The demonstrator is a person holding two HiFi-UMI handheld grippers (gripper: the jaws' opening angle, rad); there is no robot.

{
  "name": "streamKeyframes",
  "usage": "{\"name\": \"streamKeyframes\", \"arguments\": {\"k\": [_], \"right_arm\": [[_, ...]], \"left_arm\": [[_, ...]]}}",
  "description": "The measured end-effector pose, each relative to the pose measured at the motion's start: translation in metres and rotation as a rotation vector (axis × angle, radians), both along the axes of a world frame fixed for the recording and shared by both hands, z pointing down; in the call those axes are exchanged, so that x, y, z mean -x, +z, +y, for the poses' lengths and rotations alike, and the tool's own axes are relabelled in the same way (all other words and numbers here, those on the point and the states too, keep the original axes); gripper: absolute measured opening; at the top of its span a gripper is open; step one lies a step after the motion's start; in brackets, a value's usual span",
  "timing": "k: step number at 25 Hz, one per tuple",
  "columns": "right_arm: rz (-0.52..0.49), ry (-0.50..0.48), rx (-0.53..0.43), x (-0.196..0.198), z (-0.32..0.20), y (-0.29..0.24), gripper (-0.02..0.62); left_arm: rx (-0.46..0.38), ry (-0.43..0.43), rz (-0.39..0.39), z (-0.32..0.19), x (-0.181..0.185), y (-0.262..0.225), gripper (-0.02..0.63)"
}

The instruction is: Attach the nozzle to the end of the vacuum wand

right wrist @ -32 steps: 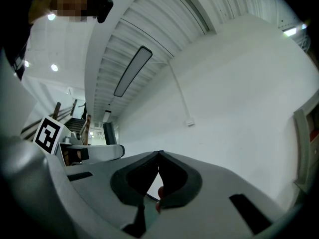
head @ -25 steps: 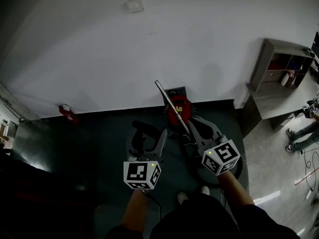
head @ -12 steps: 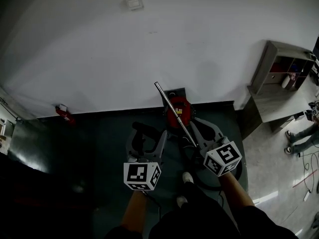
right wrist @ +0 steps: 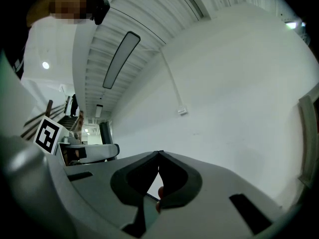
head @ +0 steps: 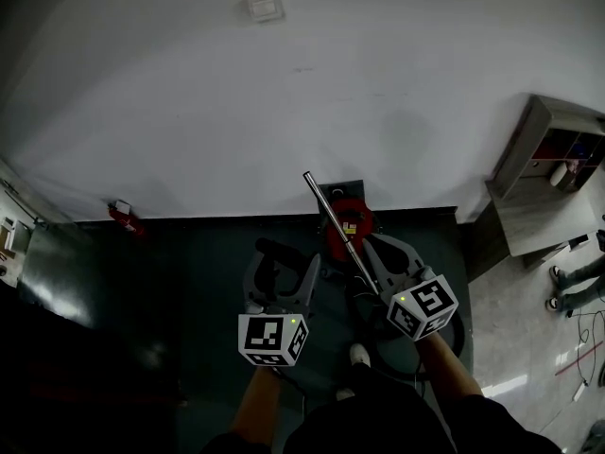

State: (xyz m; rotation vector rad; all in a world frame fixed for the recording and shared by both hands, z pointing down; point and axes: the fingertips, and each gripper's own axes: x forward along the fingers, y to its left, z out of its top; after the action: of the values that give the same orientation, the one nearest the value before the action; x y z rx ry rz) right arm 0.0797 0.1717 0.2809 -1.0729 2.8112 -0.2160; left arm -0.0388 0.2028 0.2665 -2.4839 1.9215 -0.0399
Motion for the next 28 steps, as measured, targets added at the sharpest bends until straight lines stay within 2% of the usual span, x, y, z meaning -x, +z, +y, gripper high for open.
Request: {"name": "streamKeyframes", "arguments": {"k": [12, 20, 28], "right_arm": [[-0.01, -0.03, 0.04, 0.009, -0.067, 0.01, 0.017], [-0.016, -0.05, 0.066, 0.014, -0.086, 0.016, 0.017], [-0.013, -0.053, 0.095, 0.03, -0.104, 0.028, 0.017]], "left_arm": [[0.033, -0.024, 0.003, -0.068, 0.007, 0.007, 0.324], [0.042, -0.032, -0.005, -0.089, 0.009, 0.005, 0.324], [0.057, -0.038, -0.004, -0.107, 0.028, 0.013, 0.324]]}}
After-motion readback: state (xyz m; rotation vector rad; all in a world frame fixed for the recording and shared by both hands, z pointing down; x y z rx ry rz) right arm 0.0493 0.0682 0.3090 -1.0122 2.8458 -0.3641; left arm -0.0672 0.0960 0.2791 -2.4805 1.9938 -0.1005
